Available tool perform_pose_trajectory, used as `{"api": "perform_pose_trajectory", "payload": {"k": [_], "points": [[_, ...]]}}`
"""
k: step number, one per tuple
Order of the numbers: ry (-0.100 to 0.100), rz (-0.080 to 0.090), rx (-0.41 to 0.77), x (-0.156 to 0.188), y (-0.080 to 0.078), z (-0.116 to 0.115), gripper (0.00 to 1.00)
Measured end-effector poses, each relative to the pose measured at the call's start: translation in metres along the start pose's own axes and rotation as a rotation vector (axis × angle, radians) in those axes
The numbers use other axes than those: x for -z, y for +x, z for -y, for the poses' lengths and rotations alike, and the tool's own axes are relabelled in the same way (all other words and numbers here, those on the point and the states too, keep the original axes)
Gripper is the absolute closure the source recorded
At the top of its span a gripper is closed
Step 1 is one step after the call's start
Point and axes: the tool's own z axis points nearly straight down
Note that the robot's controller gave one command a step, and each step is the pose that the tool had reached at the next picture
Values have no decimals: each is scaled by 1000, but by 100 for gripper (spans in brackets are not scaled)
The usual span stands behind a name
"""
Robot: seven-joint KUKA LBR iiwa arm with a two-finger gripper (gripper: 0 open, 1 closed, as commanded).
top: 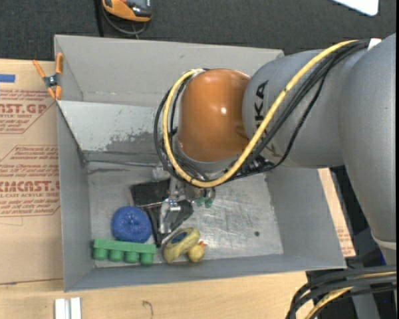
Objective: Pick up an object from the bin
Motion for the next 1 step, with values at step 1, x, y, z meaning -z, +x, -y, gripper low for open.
{"api": "perform_pose_trajectory", "payload": {"k": [1], "points": [[0, 7, 58, -68, -28, 7, 0]]}}
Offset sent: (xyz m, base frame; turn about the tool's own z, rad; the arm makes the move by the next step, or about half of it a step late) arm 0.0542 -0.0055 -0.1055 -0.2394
